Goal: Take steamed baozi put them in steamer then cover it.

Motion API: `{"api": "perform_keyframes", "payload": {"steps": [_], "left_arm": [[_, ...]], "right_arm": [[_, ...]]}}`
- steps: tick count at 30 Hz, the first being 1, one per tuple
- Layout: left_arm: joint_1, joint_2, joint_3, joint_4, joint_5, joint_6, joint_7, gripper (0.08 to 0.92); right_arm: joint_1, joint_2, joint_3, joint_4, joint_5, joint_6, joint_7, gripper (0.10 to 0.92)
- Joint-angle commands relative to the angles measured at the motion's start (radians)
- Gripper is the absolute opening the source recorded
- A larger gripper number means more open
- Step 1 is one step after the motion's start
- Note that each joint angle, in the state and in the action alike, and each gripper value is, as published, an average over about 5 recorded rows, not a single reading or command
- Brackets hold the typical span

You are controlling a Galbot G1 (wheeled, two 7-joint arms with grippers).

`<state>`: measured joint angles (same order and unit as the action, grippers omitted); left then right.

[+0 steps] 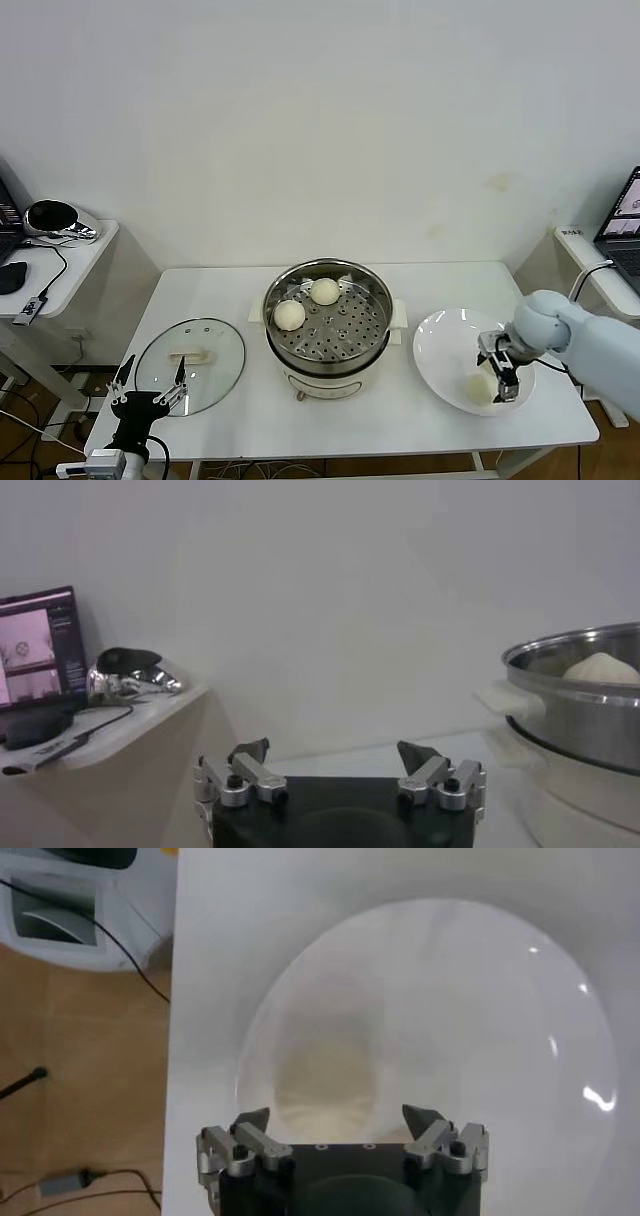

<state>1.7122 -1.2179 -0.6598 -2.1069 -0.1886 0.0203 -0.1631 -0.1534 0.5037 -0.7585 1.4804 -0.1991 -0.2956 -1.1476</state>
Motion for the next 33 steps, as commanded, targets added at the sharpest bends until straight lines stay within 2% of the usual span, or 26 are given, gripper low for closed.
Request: {"api": "perform_keyframes", "payload": {"steps": [1, 11, 19, 27, 33], "left_arm": [[0.001, -0.001, 0.000, 0.000, 0.001, 0.000, 0.000, 0.823], [0.002, -0.006, 0.002, -0.003, 0.002, -0.003, 0.000, 0.823], [0.000, -0.007, 0.003, -0.006, 0.002, -0.002, 0.000, 0.823], [-0.006, 0.003, 0.005, -0.004, 0.000, -0.002, 0.000, 0.823], [-0.014, 0.006, 0.009, -0.007, -0.003, -0.002, 0.000, 0.823]], "right_arm": [[-0.047, 0.029, 0.033, -0.039, -0.019, 0.005, 0.006, 0.761], [-0.047, 0.031, 0.030, -0.042, -0.018, 0.000, 0.005, 0.628], [0.051, 0.017, -0.008, -0.021, 0.022, 0.000, -0.014, 0.564], [0.351, 0.001, -0.075, 0.011, 0.148, -0.004, -0.086, 0.546], [0.686, 0.100, -0.223, -0.028, 0.272, 0.007, -0.120, 0.551]]}}
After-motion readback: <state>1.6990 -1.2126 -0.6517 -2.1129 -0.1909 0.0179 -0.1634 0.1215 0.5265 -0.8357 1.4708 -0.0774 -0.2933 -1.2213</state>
